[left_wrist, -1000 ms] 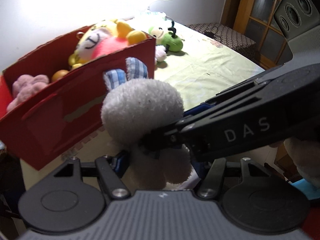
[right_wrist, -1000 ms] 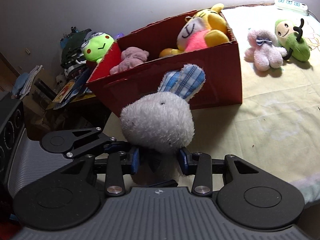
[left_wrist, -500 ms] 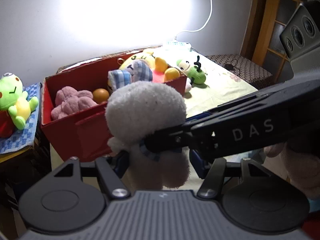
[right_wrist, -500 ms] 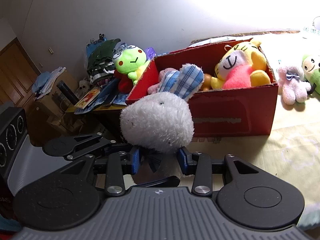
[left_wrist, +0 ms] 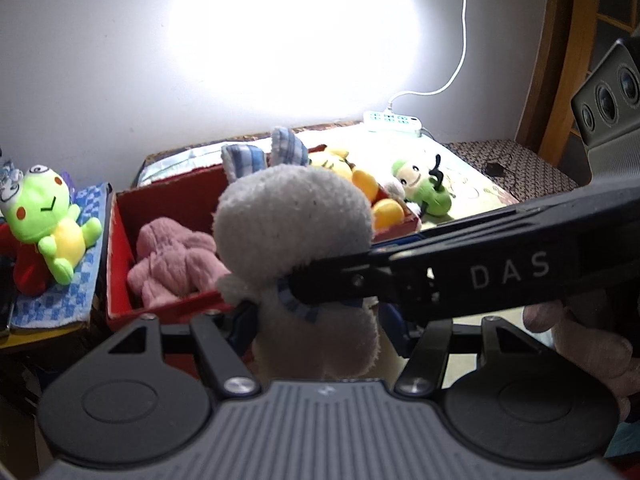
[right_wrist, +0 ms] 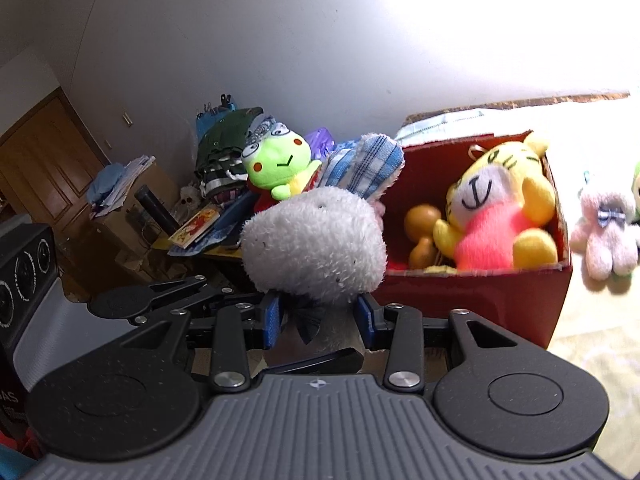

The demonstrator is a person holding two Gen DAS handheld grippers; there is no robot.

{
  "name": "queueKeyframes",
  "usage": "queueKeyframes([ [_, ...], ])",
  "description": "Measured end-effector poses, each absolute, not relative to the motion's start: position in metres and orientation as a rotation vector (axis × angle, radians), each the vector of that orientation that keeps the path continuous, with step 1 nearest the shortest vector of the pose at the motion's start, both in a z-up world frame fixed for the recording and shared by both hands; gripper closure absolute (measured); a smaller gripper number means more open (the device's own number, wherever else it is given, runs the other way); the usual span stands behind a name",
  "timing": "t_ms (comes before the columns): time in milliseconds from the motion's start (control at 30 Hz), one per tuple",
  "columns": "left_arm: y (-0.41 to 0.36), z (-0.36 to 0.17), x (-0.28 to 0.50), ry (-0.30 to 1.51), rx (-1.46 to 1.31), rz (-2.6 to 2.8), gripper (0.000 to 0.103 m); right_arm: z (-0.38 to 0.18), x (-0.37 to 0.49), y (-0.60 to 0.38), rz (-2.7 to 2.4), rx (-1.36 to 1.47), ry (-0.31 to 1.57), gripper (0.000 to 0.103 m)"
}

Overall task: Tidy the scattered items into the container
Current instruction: 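Lower the white bunny into the red box with both grippers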

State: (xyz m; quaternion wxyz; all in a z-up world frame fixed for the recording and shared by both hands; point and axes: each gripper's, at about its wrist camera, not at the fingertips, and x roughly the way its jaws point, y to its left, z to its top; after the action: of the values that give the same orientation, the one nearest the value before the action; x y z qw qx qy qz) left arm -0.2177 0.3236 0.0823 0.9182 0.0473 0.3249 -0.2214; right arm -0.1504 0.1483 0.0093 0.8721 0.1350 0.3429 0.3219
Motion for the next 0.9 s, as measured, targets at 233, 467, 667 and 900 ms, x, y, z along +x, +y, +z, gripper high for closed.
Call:
queueKeyframes([
  [233,0.316,0.096,-0.178,0.651,0.086,-0.401,0.042,0.018,-0.109,0.141,0.695,0.319,0.695,0.062],
  [467,0.314,0.092,-0.139,0.689,0.049,-0.369,0.042,0.016,-0.074,0.142,0.692,0.330,0.713,0.062],
  [667,0.314,0.082,-0.116,0.718,0.017,-0.341,0.042,0.007,-0.052,0.144,0.686,0.336,0.730,0.062],
  [900,0.315,0.061,-0.090,0.786,-0.012,-0.332,0.042,-0.009,-0.031,0.146,0.664,0.329,0.776,0.063],
])
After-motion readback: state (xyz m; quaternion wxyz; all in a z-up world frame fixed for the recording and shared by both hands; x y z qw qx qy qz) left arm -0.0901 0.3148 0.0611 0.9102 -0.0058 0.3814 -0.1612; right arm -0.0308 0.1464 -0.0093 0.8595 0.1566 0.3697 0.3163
